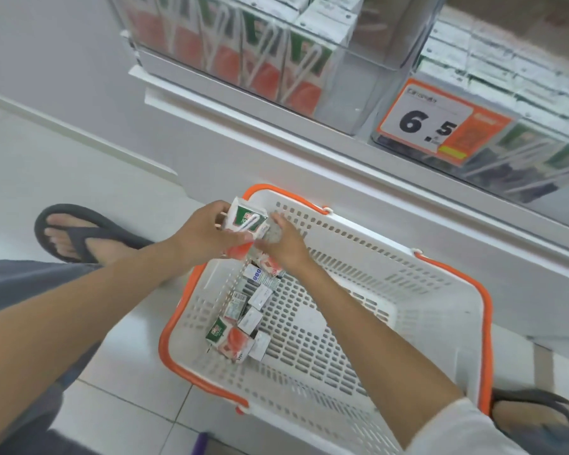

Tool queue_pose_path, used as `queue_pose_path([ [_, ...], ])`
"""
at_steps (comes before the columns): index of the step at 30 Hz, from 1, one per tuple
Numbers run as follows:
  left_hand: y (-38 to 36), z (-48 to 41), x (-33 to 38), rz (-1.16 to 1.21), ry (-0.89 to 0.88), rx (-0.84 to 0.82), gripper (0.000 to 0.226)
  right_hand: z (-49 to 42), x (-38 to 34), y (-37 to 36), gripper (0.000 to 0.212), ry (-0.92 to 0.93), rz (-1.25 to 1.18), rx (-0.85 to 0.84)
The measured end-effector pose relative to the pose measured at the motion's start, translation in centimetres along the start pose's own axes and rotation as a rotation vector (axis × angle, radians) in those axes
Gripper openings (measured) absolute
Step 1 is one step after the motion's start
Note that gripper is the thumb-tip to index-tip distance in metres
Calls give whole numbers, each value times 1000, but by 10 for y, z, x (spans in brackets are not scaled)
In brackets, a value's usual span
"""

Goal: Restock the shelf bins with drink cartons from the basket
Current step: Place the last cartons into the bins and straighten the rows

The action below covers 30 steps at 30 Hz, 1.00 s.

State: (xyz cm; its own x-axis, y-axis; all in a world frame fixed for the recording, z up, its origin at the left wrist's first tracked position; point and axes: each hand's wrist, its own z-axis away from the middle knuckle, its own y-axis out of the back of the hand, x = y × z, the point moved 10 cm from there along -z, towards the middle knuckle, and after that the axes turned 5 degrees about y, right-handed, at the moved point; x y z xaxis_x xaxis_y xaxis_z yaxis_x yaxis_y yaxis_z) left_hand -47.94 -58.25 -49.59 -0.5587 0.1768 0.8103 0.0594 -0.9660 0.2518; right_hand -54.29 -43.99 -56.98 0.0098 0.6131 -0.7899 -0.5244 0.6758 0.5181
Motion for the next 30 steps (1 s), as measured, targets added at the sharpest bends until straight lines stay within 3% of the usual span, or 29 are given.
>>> queue_pose_path([
  [3, 4, -5, -8, 128, 31, -29, 35, -12, -7, -23, 54, 92, 99, 35],
  [7, 13, -13, -2, 174, 11, -8, 37, 12, -12, 19, 63, 66, 114, 136],
  [13, -20, 6, 39, 410, 17, -242, 98, 71, -105, 144, 29, 256, 40, 300],
  [16, -42, 34, 84, 353, -96, -341, 100, 88, -159, 173, 34, 305, 98, 338],
  [21, -48, 75, 131, 249, -288, -304, 77, 105, -208, 173, 57, 280, 214, 176],
  [26, -34, 100, 181, 106, -416, -303, 122, 119, -243, 165, 81, 329, 319, -185],
  [30, -16, 104, 244, 12, -598, -211, 112, 110, -287, 211, 55, 455, 291, 17],
])
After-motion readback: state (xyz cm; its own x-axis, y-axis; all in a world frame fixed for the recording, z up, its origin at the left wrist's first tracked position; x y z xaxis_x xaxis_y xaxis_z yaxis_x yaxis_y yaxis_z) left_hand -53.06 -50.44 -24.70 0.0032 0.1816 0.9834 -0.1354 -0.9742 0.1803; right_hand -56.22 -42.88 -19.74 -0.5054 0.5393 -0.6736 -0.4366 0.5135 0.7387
